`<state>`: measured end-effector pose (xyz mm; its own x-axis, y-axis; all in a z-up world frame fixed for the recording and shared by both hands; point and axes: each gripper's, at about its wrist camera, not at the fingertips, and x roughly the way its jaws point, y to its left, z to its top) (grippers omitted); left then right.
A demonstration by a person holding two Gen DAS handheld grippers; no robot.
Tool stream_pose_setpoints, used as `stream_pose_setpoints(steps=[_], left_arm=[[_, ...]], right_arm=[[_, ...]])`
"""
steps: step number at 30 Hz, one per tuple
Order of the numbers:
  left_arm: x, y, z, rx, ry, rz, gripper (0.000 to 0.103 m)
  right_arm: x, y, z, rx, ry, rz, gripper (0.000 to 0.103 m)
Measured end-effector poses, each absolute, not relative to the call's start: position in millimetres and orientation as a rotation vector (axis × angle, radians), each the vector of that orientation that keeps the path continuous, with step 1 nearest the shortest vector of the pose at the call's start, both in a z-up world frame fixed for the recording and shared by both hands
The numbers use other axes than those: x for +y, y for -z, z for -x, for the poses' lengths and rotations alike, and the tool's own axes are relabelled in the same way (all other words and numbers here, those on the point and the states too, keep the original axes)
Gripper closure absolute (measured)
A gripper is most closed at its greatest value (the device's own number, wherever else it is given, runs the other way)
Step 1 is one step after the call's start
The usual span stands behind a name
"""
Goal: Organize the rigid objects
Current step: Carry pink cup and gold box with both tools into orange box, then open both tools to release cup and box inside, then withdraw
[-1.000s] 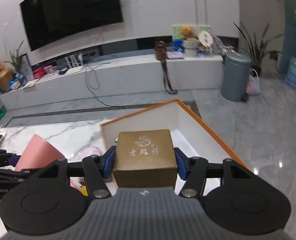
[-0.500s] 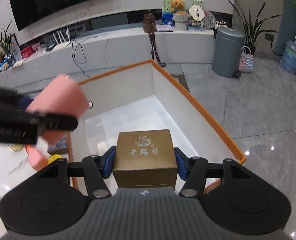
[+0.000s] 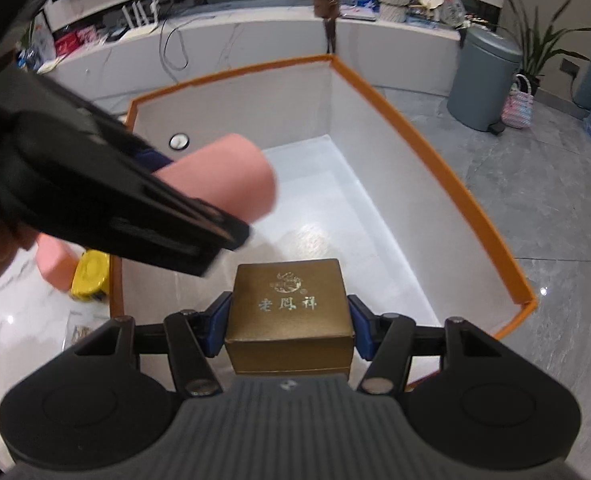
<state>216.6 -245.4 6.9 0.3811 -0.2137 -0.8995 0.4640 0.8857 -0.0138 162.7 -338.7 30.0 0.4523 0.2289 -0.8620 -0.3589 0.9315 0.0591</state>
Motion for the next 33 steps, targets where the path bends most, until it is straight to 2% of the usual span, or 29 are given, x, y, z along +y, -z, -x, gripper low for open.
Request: stream_pose_setpoints(steps=[27,33], left_arm=[[-269.7,35.0,-216.8,1.220,0.453,-0.342,0.041],[-270.7,34.0,-215.4,1.220,0.443,-0.340,0.035]], right_arm=[[-321.8,-11.0,-163.5,1.146,-0.457,0.350,0.045],[-316.6,-9.0,-164.8,1.159,-0.436,0.380,0.045]])
